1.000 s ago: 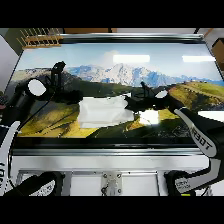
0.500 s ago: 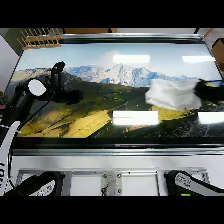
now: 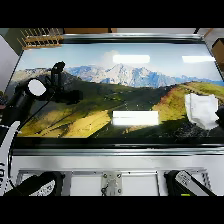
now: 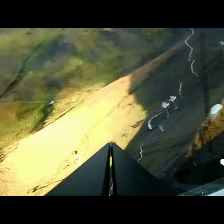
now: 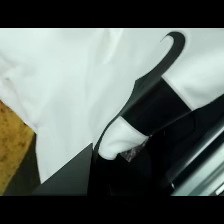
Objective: Fold the clothes and pants, and hang the long-sleeved shirts on hangers.
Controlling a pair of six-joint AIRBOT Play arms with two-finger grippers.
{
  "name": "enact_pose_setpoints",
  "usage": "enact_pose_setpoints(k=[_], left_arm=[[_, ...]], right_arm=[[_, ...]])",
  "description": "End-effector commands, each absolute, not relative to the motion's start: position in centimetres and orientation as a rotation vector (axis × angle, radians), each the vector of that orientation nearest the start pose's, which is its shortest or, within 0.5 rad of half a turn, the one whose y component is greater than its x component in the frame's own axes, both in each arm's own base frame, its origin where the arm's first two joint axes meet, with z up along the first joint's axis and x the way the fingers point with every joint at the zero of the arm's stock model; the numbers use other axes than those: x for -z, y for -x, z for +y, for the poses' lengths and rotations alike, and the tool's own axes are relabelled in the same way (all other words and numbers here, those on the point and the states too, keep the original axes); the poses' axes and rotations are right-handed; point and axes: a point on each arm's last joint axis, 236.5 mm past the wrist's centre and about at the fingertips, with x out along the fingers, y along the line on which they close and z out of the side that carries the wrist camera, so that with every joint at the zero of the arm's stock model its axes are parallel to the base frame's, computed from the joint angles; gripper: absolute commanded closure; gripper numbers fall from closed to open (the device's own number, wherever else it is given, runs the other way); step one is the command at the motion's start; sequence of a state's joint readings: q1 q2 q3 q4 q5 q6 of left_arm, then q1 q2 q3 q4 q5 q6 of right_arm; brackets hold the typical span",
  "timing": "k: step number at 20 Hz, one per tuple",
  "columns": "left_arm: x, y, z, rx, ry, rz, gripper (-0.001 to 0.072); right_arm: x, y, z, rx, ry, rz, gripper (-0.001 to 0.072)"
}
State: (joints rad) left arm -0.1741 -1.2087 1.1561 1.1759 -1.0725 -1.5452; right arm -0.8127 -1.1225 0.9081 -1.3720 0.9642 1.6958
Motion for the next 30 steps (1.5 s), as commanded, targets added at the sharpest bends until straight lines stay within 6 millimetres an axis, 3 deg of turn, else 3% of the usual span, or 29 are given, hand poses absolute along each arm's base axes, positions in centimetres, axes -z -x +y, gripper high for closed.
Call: enact_pose_setpoints(k=[1,5,6,8,9,12,14,16,19,21,24,27,30], left_arm=[[-5.7,-37.9,-14.8,0.372,0.243,1.136,0.0701],[-5.7,-37.9,-14.8,0.372,0.243,1.137,0.0701],[-5.7,-37.9,-14.8,0.372,0.243,1.137,0.0701],[-5.7,-37.9,-14.8,0.372,0.243,1.137,0.0701],[-5.7,-37.9,-14.8,0.373,0.242,1.139,0.0701],[-5.6,-37.5,-14.8,0.376,0.24,1.156,0.0701],[-5.5,-37.4,-14.8,0.376,0.239,1.16,0.0701],[-5.5,-37.4,-14.8,0.376,0.239,1.159,0.0701],[-5.5,-37.4,-14.8,0.376,0.239,1.158,0.0701],[-5.6,-37.5,-14.8,0.374,0.238,1.155,0.0701],[-5.5,-37.6,-14.7,0.371,0.234,1.152,0.0701],[-5.6,-37.6,-14.7,0.372,0.235,1.152,0.0701],[-5.6,-37.6,-14.7,0.372,0.234,1.152,0.07]], right_arm=[[2.7,-23.5,-22.4,0.772,-0.75,1.066,0.0704],[2.7,-21.5,-22.9,0.809,-0.668,1.112,0.0691],[2.7,-21.3,-23.2,0.817,-0.65,1.117,0.0594],[2.6,-20.9,-23.6,0.829,-0.62,1.128,0.012],[2.3,-20.8,-24.0,0.836,-0.603,1.126,0.0052],[-1.8,-22.5,-25.5,0.831,-0.542,1.011,0.0061],[-6.0,-25.4,-24.5,0.733,-0.486,0.874,0.0061],[-9.4,-28.7,-19.9,0.54,-0.465,0.774,0.0061],[-12.4,-32.5,-8.7,0.156,-0.439,0.728,0.0061],[-12.5,-33.0,-1.8,-0.054,-0.384,0.77,0.0061],[-11.2,-32.3,6.3,-0.283,-0.285,0.846,0.0062],[-10.2,-31.3,11.1,-0.42,-0.225,0.9,0.0063],[-9.7,-30.8,13.0,-0.474,-0.201,0.926,0.007]])
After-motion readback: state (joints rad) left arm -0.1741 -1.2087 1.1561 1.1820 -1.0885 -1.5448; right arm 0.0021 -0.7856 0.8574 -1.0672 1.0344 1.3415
